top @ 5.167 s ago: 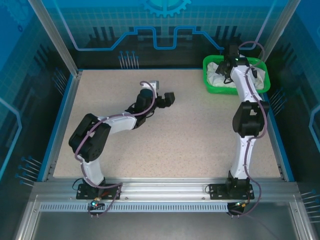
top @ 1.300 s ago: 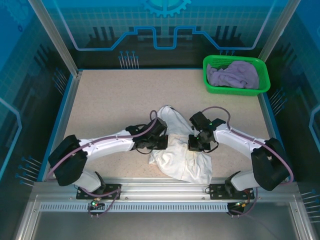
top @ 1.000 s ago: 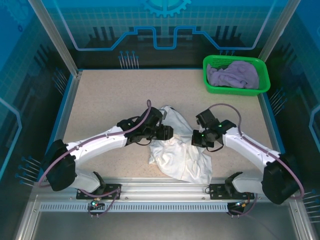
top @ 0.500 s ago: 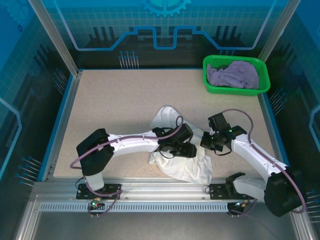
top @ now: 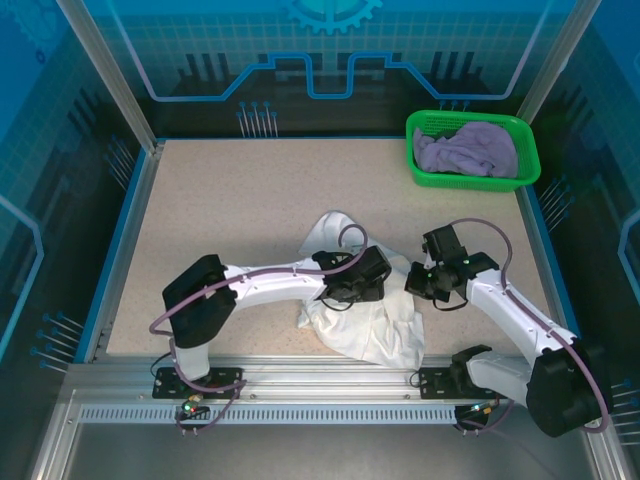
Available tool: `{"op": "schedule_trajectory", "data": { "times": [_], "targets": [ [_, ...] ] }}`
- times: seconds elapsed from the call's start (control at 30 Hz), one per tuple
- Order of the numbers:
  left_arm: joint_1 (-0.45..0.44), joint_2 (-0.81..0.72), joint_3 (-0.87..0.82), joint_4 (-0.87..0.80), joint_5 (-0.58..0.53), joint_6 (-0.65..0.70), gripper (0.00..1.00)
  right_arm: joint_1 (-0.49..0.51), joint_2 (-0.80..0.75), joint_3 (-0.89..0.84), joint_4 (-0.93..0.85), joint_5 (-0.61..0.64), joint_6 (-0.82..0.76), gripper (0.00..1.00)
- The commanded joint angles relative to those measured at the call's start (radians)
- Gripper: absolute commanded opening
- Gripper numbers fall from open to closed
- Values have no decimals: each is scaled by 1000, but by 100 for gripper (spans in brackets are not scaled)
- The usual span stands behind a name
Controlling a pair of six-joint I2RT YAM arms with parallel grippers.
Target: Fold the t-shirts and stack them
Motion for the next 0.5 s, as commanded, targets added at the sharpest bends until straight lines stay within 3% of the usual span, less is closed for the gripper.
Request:
{"op": "schedule_trajectory", "data": {
  "times": [0.0,0.17,0.37,0.47],
  "targets": [
    [-2,63,59,-46,-58,-14,55,-15,-13,-11,-3,-9,-21,0],
    [-2,101,93,-47,-74,-4,47,-15,-14,-6,-4,-8,-20,0],
    [-1,113,112,-50,-69,24,4,-21,-14,-3,-9,7,-27,0],
    [16,75,99,-43,-72,60,0,-24,-16,6,-8,14,-25,0]
  ]
}}
